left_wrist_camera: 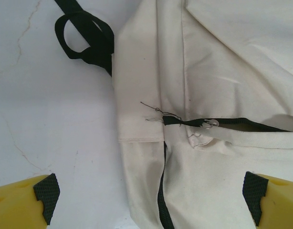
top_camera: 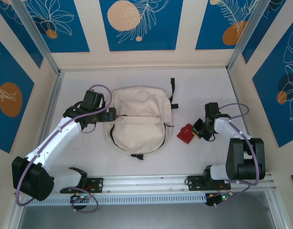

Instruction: Pack the student bag

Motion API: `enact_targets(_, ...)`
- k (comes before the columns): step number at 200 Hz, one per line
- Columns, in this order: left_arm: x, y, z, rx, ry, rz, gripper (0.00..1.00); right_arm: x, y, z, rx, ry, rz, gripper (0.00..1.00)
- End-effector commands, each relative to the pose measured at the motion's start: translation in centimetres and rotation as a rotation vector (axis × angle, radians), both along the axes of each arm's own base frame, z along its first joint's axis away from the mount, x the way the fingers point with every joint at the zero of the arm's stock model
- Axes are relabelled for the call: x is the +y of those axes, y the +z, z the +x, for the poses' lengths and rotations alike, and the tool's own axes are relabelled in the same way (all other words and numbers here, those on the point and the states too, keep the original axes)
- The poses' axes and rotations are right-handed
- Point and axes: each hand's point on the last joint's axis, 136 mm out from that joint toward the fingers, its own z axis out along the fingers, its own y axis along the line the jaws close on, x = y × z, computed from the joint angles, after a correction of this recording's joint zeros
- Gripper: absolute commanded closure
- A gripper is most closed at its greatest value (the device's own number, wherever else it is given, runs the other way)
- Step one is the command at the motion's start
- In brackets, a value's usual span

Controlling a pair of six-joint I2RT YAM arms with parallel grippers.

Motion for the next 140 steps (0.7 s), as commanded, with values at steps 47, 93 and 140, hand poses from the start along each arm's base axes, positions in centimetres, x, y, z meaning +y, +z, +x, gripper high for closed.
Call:
enact_targets(47,-7.2,2.7,-0.7,0.001,-0.224,-0.39,0.0,6.4,11.4,2.9,-0.353,0.193,0.301,1.0)
enact_targets(93,-14.2,4.0,-1.8,0.072,-0.356,-0.667,0.0,11.7,15.5,3.3,-0.442,0.34,0.454,1.0)
enact_targets(140,-20.1,4.2,-2.8,0.161,-0.472,-0.778,0.0,17.1,17.1,2.3,-0.431,0.491,0.605,1.0)
